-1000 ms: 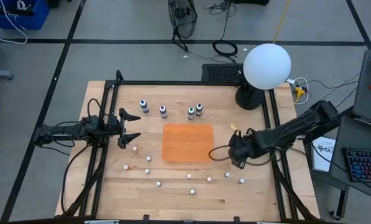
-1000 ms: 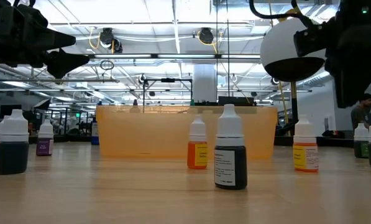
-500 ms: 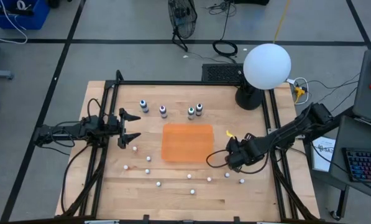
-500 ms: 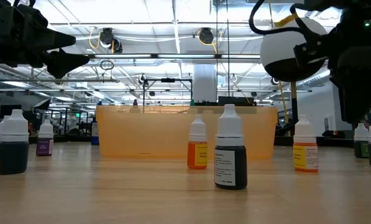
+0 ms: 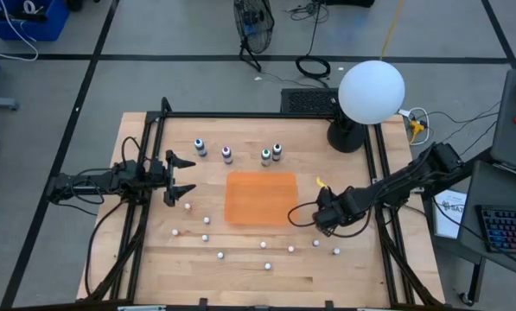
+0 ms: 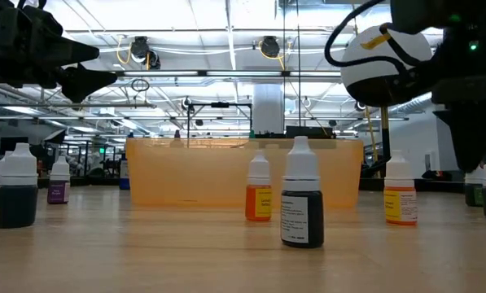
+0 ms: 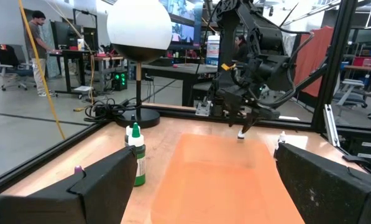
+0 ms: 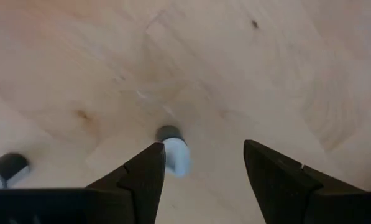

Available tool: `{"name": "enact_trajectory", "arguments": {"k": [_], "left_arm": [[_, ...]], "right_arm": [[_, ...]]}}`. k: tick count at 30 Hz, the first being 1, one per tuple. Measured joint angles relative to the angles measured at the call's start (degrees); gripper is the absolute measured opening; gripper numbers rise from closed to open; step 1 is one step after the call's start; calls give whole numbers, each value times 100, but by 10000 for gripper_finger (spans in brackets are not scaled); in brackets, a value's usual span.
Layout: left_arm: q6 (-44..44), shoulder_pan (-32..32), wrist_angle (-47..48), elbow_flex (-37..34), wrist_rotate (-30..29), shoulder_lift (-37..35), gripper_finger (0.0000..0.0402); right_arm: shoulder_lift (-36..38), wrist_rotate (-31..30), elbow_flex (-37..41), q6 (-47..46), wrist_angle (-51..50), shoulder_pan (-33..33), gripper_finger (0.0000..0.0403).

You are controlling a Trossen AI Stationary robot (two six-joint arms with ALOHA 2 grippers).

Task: Pick & Place food coloring
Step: Put the small green food coloring bottle into the orange bin

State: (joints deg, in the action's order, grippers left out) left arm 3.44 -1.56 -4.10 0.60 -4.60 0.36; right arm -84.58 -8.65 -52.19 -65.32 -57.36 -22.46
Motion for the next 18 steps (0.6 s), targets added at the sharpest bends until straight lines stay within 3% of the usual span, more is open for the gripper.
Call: {"name": "enact_trajectory", "arguments": {"k": [18], "left_arm": [[-2,0,0,0,0,0,379]], "right_arm": [[0,148,457,-291,575,-13,208]]}}
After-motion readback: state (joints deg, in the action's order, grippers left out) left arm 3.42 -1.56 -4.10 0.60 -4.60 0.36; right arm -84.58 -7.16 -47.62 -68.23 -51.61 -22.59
